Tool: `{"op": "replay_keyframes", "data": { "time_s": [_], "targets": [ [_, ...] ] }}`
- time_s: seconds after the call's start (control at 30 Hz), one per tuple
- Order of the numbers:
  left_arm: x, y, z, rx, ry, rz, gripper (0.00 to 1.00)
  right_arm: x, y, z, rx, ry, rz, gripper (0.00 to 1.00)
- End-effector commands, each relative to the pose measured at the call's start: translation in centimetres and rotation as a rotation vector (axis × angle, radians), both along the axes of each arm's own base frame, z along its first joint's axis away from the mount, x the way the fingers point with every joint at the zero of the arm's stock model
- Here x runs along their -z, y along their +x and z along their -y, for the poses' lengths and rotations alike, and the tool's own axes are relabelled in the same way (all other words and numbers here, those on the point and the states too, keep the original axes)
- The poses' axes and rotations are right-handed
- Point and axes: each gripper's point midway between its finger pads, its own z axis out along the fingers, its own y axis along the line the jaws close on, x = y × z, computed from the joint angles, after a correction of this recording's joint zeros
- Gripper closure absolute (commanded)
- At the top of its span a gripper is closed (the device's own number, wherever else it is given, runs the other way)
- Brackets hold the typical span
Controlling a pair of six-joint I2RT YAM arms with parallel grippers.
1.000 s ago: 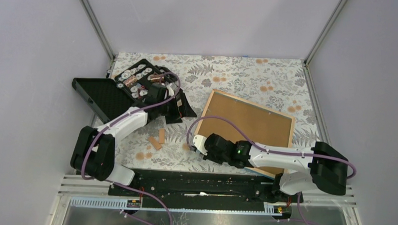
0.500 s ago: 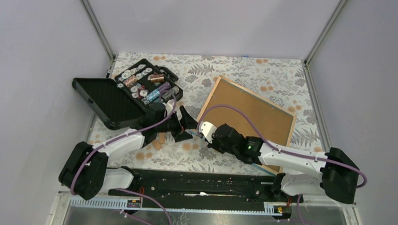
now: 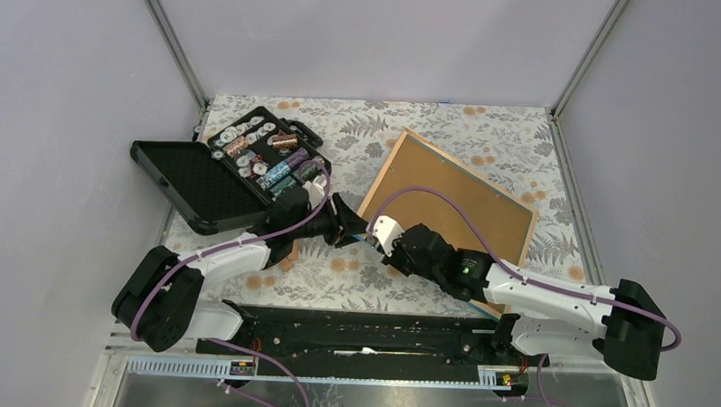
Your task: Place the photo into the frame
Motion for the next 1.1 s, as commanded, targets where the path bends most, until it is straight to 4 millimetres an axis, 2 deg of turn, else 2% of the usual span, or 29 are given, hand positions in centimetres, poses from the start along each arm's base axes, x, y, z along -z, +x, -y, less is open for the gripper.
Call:
{"op": "replay_keyframes", "data": {
  "time_s": [0.0,0.13,0.17,0.2,0.23,0.3,0.33,0.37,0.5,0.6,0.73,0.87,1.07],
  "targets": [
    [-4.2,1.2,0.7,-0.002,-0.066,0.166,0.56,-5.3,1.0,-1.5,0.02,0.192,0.097,1.0],
    [-6.4,1.1,0.9,0.044,-0.062,0.27,0.82,-5.4,0.3,-1.5,-0.01,0.202,0.078,1.0],
    [-6.9,1.1,0.9,0.053,-0.056,0.292,0.88,-5.5,0.0,-1.6,-0.023,0.21,0.067,0.97],
    [-7.3,1.2,0.9,0.057,-0.045,0.313,0.94,-5.6,-0.2,-1.6,-0.028,0.22,0.057,0.88],
    [-7.7,1.3,0.7,0.054,-0.027,0.327,1.0,-6.0,-0.3,-1.5,-0.022,0.238,0.054,0.76],
    [-8.1,1.7,0.3,0.041,0.026,0.35,1.0,-6.6,-0.2,-1.0,0.029,0.27,0.041,0.41],
    [-8.5,1.9,0.1,0.032,0.045,0.357,1.0,-7.2,-0.2,-0.7,0.077,0.307,0.021,0.09],
    [-8.8,2.0,-0.1,0.028,0.057,0.356,1.0,-7.1,-0.7,-0.4,0.087,0.308,-0.015,0.01],
    [-9.3,2.7,-0.5,0.027,0.104,0.319,1.0,-7.8,-1.5,0.2,0.198,0.34,-0.149,0.0],
    [-9.5,3.8,-1.4,0.015,0.147,0.26,1.0,-9.3,-0.7,1.3,0.377,0.305,-0.189,0.0],
    [-9.7,5.5,-2.7,-0.039,0.161,0.187,1.0,-10.2,0.1,3.2,0.565,0.216,-0.028,0.0],
    [-10.0,6.7,-3.3,-0.037,0.147,0.124,1.0,-8.1,1.1,5.0,0.698,0.029,0.077,0.0],
    [-10.6,7.7,-3.8,-0.023,0.14,0.108,1.0,-8.7,2.0,5.7,0.8,-0.164,0.299,0.0]
  ]
}}
